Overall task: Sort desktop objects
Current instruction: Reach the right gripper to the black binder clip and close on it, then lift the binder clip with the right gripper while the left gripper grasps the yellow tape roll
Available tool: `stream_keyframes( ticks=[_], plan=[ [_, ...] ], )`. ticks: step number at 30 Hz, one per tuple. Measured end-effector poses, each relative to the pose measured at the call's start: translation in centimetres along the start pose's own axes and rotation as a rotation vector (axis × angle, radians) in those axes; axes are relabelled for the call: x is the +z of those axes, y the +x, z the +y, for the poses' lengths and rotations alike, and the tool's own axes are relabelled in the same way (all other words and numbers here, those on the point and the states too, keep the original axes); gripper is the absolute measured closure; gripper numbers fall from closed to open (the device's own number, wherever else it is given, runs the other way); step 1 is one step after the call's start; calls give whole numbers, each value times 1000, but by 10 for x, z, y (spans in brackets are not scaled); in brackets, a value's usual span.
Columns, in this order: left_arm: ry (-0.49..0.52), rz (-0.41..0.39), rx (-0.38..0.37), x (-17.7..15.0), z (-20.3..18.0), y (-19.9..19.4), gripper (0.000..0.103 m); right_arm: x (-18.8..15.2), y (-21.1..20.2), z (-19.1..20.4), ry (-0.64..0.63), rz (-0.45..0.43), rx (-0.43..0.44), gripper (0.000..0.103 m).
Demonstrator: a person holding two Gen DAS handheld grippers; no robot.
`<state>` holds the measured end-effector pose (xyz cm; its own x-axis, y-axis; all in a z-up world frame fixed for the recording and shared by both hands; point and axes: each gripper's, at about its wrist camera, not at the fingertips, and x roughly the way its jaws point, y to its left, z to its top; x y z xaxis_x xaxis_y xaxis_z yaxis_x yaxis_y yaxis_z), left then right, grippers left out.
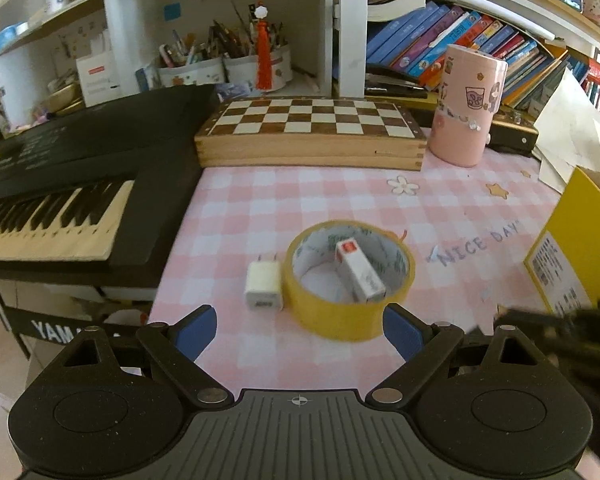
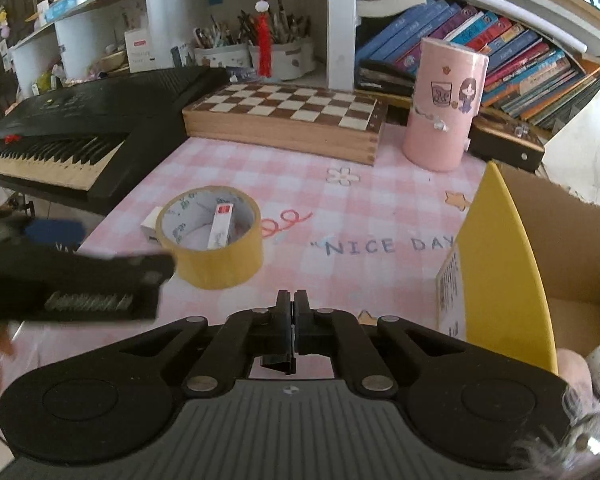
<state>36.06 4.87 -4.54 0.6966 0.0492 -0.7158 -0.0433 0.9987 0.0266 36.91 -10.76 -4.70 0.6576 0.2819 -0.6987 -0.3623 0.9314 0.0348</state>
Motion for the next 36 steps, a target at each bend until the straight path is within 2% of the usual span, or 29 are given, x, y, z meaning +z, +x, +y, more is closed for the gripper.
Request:
stream_keyframes(
  ticks=[4,7,10,17,19,20,23,30,36],
  plan=[
    [20,6,-18,9,-8,17,11,-4,5,-1,-17,28,1,101],
    [46,-4,-31,16,-17,26,7,-6,12,0,-23,64,8,101],
    [65,-17,-48,21,-24,35,5,-6,13,2,-39,55,9,101],
    [124,37,-34,23,-39,61,5,-6,14,2,-39,54,13,101],
    [136,28,-29,22,-41,62,6,-6,14,2,-38,54,12,101],
    [130,24,-28,22,-40,62,9,-6,14,2,-37,53,11,101],
    [117,19,-59,23,-36,58,11,-6,14,1,-27,54,9,101],
    [65,-79,-115,29,-24,11,11,-2,7,-1,-19,28,7,101],
    [20,-128,-123,23,-12,-28,11,0,-3,0,-14,13,9,101]
  ],
)
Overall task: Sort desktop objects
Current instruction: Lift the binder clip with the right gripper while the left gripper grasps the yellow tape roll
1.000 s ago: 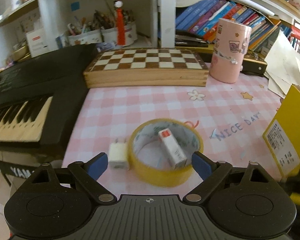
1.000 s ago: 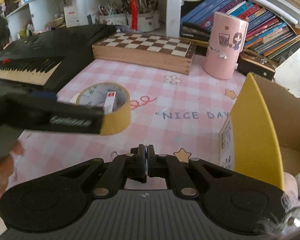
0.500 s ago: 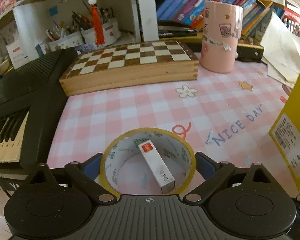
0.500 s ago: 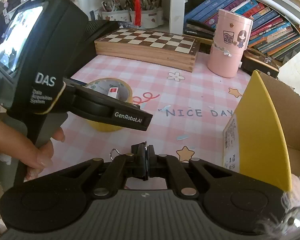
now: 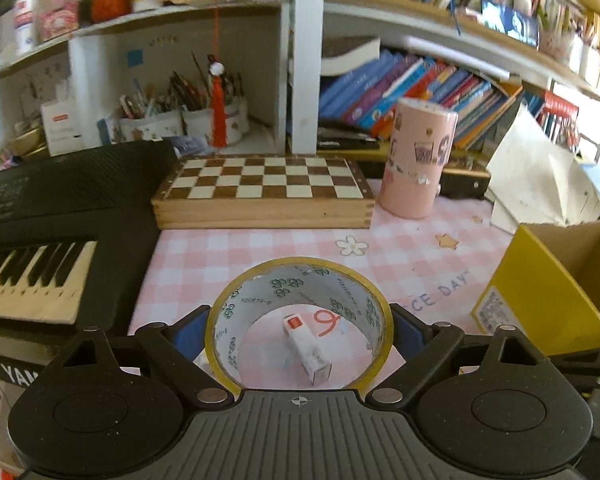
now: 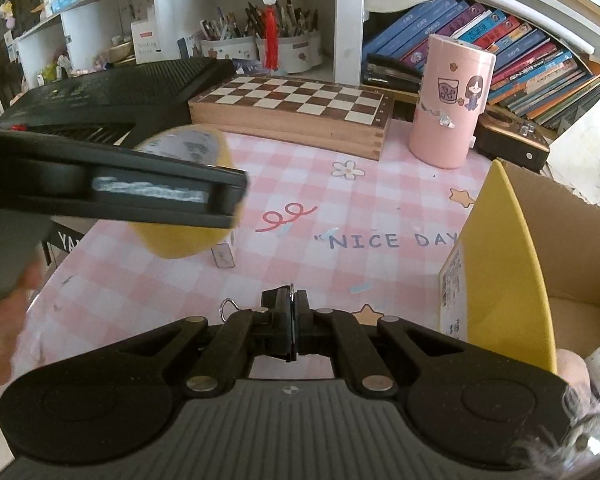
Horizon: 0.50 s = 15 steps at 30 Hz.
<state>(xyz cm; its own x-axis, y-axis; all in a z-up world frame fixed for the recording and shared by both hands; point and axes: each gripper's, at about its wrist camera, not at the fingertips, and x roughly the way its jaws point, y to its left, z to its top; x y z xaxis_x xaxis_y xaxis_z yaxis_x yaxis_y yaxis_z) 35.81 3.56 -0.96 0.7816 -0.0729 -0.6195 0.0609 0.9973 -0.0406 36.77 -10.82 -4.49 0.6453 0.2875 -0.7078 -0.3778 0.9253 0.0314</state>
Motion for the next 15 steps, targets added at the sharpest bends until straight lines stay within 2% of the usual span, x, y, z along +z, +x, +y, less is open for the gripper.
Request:
stream_keyframes(
  ticks=[15],
  plan=[
    [-37,-22,3,-37,10,-64,11,-18,-45,18,21,-40,-9,101]
  ],
)
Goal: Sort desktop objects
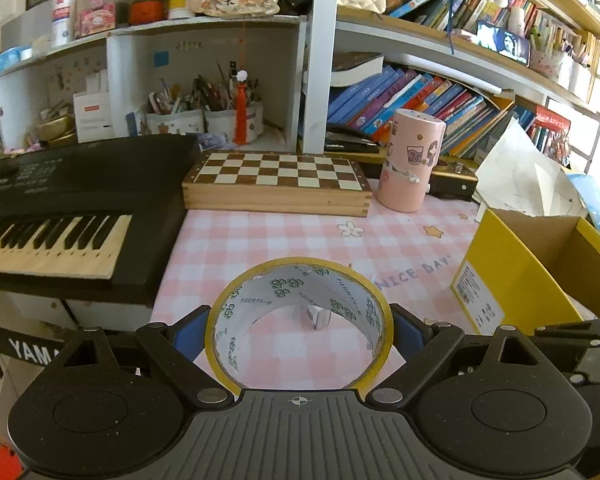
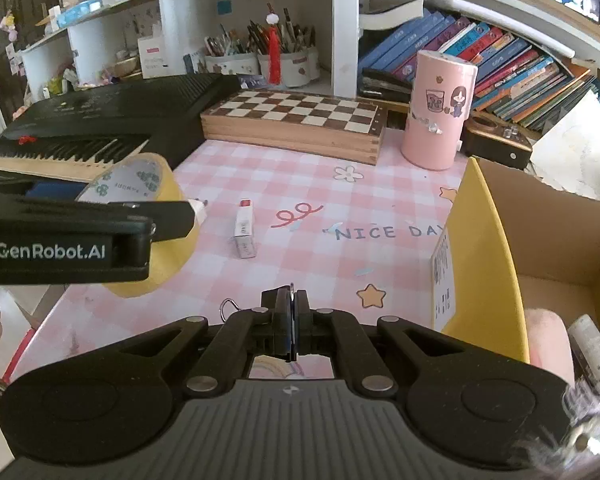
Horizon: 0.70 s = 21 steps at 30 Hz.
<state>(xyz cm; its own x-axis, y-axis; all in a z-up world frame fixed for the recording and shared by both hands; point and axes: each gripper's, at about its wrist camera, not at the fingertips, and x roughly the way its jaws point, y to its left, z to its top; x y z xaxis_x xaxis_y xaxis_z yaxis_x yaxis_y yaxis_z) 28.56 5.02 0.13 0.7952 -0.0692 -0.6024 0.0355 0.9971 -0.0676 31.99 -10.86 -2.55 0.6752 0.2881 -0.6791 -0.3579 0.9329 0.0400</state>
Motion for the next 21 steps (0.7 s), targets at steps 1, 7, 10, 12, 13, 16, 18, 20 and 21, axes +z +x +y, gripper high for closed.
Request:
stream_keyframes(
  ticks=[1,7,10,12,13,16,18,20,21],
  plan=[
    [-2,0,0,-3,1,-5,11,-2,-5,2,0,-6,0,101],
    [0,6,6,-19,4,-34,11,-14,-31,13,18,-22,0,101],
    [2,5,11,-28,6,-49,11,-20,-45,19,30,-32,-3,101],
    [0,3,14,-34,8,-59,11,-25,-54,23,35,-39,-3,101],
    [-1,1,15,-37,9,-64,11,-27,-57,26,37,-41,-3,101],
    [-2,-3,16,-48,12,-78,11,-36,-69,35,38,-43,0,101],
    [-1,-6,13,-55,14,-89,11,-43,-77,41,38,-45,-1,101],
    [1,-8,10,-63,15,-99,11,-51,-86,48,37,-46,-3,101],
    [2,-9,8,-67,16,-105,11,-56,-91,52,37,-47,-4,101]
  ],
)
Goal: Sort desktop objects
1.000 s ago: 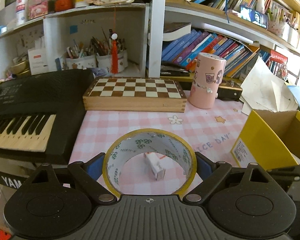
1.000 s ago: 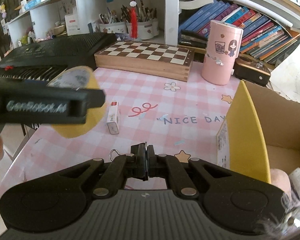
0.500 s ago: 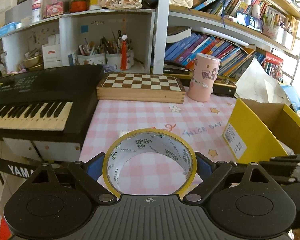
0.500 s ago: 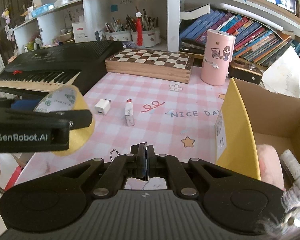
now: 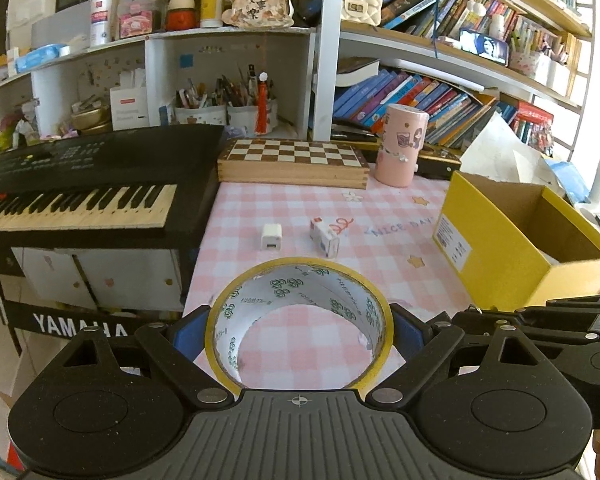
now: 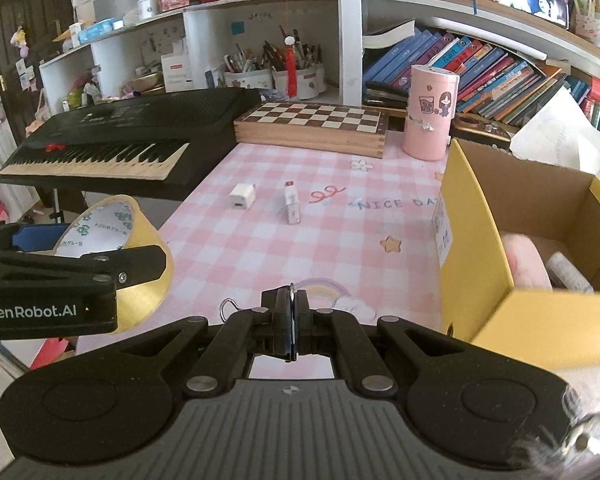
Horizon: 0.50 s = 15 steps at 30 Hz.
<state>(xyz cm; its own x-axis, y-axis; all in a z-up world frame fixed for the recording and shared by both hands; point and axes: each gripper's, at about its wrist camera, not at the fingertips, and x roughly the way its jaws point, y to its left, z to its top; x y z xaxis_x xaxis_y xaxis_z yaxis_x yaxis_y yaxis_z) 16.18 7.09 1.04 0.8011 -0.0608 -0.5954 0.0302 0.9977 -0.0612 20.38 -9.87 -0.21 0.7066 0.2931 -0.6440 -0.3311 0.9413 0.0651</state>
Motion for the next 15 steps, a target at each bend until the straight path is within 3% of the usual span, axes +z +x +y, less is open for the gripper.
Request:
stream_keyframes(
  ticks=[15],
  plan=[
    [68,8,-90,-50,-9,-70,11,-78,-78,30,110,1,-55,101]
  ],
)
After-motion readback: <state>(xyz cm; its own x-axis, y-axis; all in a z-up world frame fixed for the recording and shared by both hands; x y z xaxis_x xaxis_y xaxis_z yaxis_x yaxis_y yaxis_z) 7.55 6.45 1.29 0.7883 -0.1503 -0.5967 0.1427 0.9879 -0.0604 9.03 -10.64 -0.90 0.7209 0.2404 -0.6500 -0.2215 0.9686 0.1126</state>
